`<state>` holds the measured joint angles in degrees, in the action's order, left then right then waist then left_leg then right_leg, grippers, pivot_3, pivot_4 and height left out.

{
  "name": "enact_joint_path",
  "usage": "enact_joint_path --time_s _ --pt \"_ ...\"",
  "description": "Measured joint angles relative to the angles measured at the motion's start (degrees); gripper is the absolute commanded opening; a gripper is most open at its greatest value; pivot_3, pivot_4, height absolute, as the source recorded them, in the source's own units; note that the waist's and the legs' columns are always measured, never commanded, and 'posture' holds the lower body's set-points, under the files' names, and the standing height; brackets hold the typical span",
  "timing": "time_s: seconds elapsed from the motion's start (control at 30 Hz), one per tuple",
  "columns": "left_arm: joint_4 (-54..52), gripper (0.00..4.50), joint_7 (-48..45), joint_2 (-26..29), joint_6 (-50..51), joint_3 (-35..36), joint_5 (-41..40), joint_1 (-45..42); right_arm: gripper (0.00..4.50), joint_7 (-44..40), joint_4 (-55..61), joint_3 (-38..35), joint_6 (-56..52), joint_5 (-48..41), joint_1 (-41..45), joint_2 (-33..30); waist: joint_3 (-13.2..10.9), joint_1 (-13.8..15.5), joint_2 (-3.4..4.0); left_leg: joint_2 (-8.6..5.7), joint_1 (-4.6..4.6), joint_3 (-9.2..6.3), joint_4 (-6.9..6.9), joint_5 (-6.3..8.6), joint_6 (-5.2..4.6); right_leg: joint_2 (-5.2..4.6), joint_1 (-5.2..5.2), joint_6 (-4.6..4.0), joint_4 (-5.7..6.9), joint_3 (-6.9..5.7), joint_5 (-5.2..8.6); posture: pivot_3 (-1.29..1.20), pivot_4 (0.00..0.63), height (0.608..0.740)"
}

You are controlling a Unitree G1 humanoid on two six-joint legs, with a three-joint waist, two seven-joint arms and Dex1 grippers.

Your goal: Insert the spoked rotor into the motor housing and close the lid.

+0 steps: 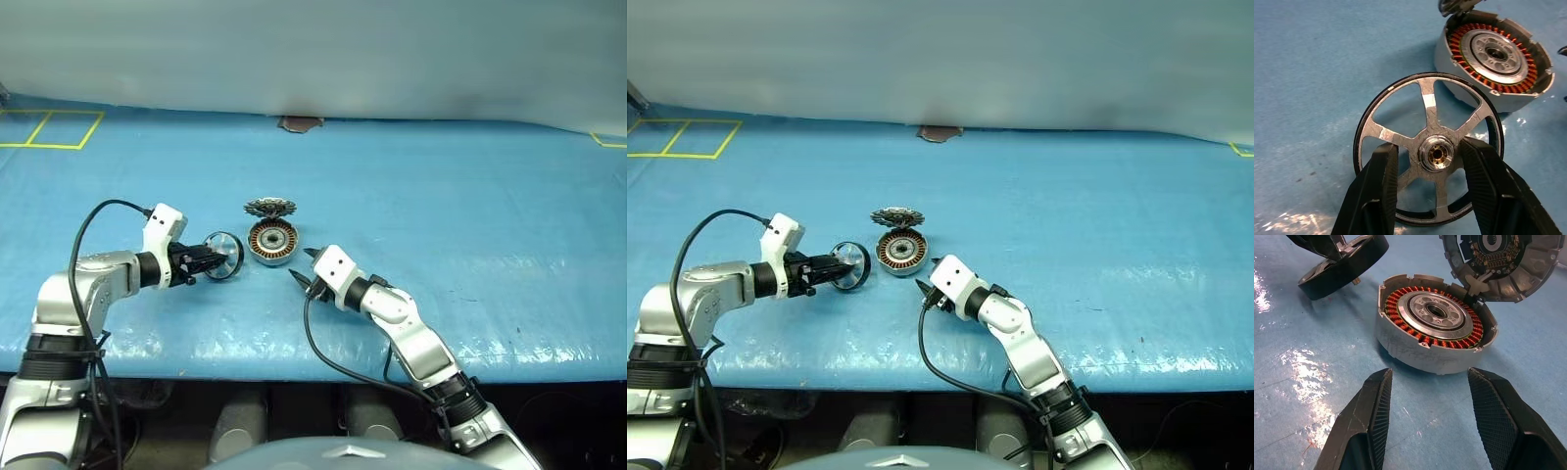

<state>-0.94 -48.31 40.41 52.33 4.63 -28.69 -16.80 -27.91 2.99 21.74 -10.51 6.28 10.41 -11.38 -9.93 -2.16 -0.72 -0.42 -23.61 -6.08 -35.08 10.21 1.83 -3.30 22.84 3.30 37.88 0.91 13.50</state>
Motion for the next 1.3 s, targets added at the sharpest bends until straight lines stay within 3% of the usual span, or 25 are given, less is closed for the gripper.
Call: enact_joint_path --time_s 0.33,0.53,0.8,1.07,1.3 --pt "-0.05 1.80 -5.76 5.34 1.00 -2.24 -1.04 -0.28 2.58 -0.60 1.51 -1.43 -0.11 -1.68 -1.44 -0.32 -0.01 -0.01 0.00 0.01 -0.02 0.00 0.03 0.00 0.00 0.01 0.02 -0.03 -0.01 0.00 0.02 0.00 0.150 0.740" --pt "-0.05 1.80 -8.58 6.98 0.72 -5.34 -0.57 -5.77 2.58 -3.71 6.75 -2.50 -1.30 -6.15 -3.79 -2.00 -0.03 0.09 -0.02 0.00 -0.04 -0.04 -0.02 0.00 0.00 0.01 0.01 -0.02 -0.01 -0.02 0.01 0.00 0.150 0.740" --pt "2.16 1.80 -12.88 6.86 -0.58 -13.00 2.58 -16.84 2.58 -5.62 9.20 -2.21 -2.55 -7.62 -4.29 -3.60 -0.03 -0.02 -0.03 0.01 -0.07 -0.03 -0.01 0.00 -0.01 0.07 0.04 0.00 -0.01 -0.01 0.01 0.00 0.150 0.740" --pt "13.69 1.80 -20.21 4.10 -6.42 -22.80 9.79 -27.30 2.58 -4.05 9.01 -1.63 -2.27 -6.80 -3.71 -2.36 -0.04 -0.03 -0.05 0.01 -0.12 -0.03 -0.02 -0.01 -0.02 0.11 0.06 0.18 -0.01 0.00 -0.09 0.00 0.150 0.740" --pt "21.49 1.80 -24.95 1.13 -10.73 -25.63 13.96 -32.60 2.58 -3.59 9.07 -1.27 -2.09 -6.85 -4.25 -2.35 -0.05 -0.07 -0.06 0.01 -0.19 -0.07 -0.02 -0.01 -0.02 0.13 0.11 0.27 0.00 0.00 -0.13 0.00 0.150 0.740"
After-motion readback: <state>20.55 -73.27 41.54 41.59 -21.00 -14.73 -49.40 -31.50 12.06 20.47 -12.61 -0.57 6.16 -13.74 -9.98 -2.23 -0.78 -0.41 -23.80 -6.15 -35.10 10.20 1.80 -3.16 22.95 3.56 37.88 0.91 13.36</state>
